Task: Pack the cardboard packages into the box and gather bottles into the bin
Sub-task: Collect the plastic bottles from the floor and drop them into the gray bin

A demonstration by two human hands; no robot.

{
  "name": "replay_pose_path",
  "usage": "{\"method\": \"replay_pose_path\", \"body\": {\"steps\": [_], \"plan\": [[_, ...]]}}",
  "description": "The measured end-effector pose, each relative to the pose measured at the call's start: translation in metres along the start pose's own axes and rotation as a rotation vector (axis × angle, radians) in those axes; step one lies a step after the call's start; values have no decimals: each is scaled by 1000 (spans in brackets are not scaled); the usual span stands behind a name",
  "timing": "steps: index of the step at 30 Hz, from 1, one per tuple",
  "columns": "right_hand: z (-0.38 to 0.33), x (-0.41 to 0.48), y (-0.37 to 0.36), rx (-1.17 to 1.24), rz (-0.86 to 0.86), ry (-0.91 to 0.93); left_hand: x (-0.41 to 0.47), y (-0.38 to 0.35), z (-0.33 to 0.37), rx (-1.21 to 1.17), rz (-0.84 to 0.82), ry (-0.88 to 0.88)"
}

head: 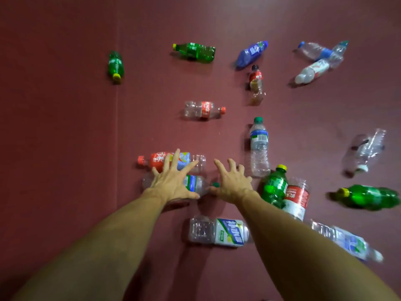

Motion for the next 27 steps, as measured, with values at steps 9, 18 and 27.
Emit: {"method": "replay_pose_path", "body": {"steps": [9, 18, 27], "plan": [[-9, 2, -15, 57, -10, 26, -24, -14, -17, -14, -48, 94], [-46, 12, -19, 134, -63, 137, -55, -53, -42, -141, -240, 250], [-11, 4, -10, 111, -34, 52, -33, -33, -23, -106, -128, 243]]}}
Point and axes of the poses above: each hand's wrist, its own x-axis towards the middle knuckle, its own y-axis out of the back of the hand, z = x × y, the point moved 2 cm from there along x, towards the middle knuckle, and after that the axes turned 11 degrees about x, right-handed, at the moved point
